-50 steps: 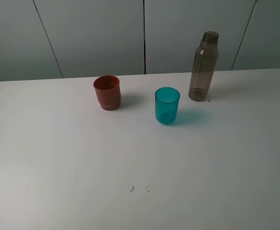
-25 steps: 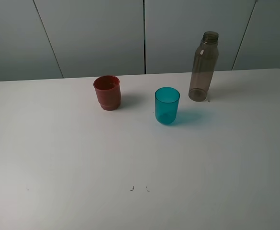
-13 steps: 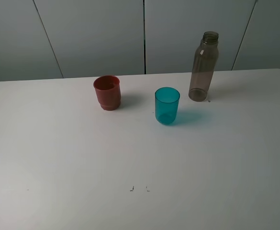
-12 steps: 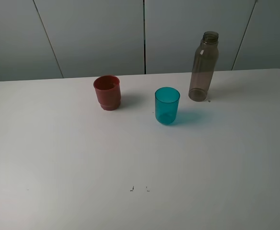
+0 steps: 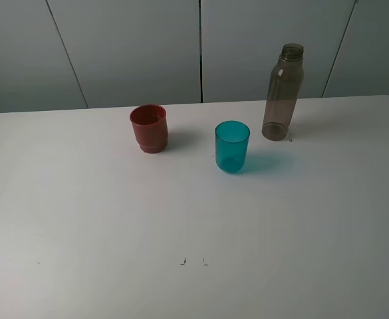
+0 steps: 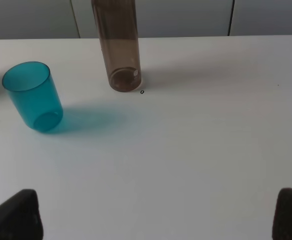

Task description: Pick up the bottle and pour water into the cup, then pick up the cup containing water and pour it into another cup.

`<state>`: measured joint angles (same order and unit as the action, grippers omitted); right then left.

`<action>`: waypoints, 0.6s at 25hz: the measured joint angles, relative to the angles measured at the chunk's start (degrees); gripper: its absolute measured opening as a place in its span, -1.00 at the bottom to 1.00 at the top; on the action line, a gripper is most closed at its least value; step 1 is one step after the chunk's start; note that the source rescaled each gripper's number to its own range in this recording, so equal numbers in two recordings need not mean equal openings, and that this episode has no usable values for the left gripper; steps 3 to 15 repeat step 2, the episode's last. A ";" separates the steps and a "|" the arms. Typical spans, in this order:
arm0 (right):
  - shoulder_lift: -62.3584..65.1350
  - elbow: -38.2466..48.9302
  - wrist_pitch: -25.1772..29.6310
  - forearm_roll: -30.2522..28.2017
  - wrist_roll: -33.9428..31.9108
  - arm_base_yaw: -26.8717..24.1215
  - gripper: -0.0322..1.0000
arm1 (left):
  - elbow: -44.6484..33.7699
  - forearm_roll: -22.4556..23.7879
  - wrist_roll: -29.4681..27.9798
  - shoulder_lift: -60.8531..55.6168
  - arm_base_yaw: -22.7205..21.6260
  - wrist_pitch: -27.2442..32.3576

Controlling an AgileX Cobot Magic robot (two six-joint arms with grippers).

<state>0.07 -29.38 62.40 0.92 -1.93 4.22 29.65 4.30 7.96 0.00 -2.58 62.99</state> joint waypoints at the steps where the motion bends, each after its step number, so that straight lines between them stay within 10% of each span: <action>1: 0.00 0.00 0.00 0.00 0.00 0.00 0.99 | 0.00 0.00 0.00 0.00 0.00 0.00; 15: 0.00 0.00 0.00 0.00 0.00 0.00 0.99 | 0.00 0.00 0.00 0.00 0.00 0.00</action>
